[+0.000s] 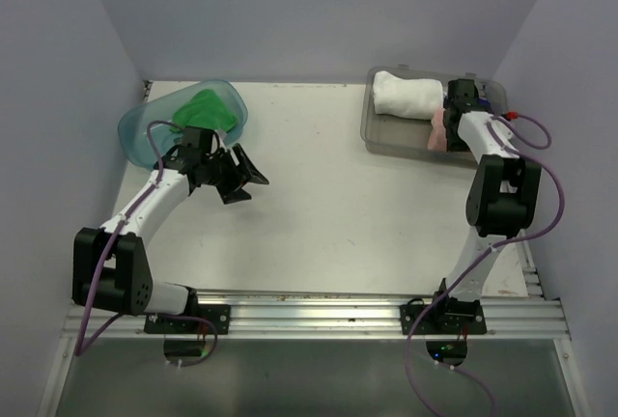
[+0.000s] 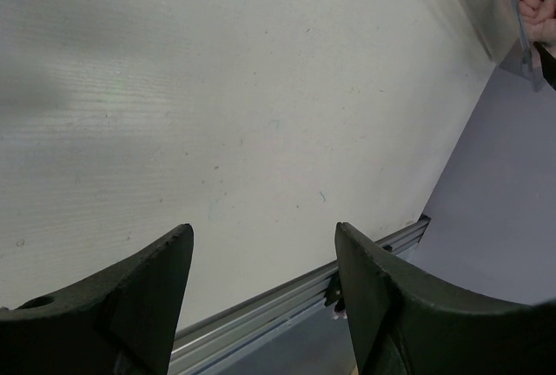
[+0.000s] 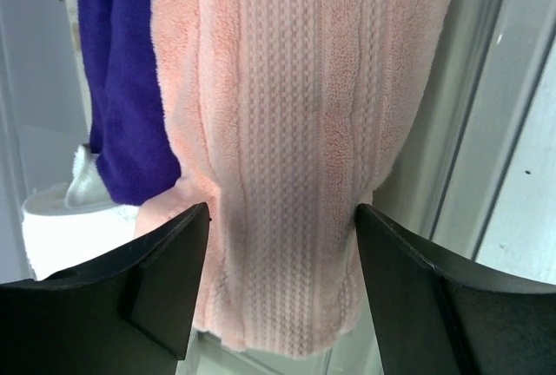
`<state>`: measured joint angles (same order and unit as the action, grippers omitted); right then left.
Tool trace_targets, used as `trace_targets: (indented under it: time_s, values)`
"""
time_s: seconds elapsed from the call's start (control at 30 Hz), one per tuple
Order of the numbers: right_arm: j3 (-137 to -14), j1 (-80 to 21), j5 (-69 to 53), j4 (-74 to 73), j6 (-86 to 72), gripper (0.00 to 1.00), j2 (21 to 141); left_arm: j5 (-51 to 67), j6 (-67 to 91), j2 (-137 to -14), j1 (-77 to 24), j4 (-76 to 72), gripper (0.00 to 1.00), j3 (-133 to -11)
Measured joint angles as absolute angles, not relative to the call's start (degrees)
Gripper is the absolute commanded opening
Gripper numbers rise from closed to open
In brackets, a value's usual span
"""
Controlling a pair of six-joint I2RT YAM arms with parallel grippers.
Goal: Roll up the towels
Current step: Place the rolled towel into the container
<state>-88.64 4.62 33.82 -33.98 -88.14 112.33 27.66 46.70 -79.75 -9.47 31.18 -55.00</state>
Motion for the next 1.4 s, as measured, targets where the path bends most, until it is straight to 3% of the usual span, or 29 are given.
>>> trace_targets:
  time_s: [0.33,0.7,1.13,1.4]
  values:
    - [-87.5,4.6,36.0,-35.2,-82.9,0.73,107.5,28.3,46.7,-79.9,-9.5,30.8,0.70,-54.9]
    - [-84.3,4.6,29.8,-23.9,-60.4,0.77,101.2,29.2,46.7,-80.0,-9.5,29.3,0.70,-53.5]
    - [-92.5,5.1,16.7,-23.0,-51.7,0.80,115.6,29.4,46.7,-79.4,-9.5,28.7,0.70,-52.4]
    - [-92.2,7.6,15.8,-25.0,-51.3,0.80,113.5,29.6,46.1,-79.3,-9.5,28.4,0.70,-52.2]
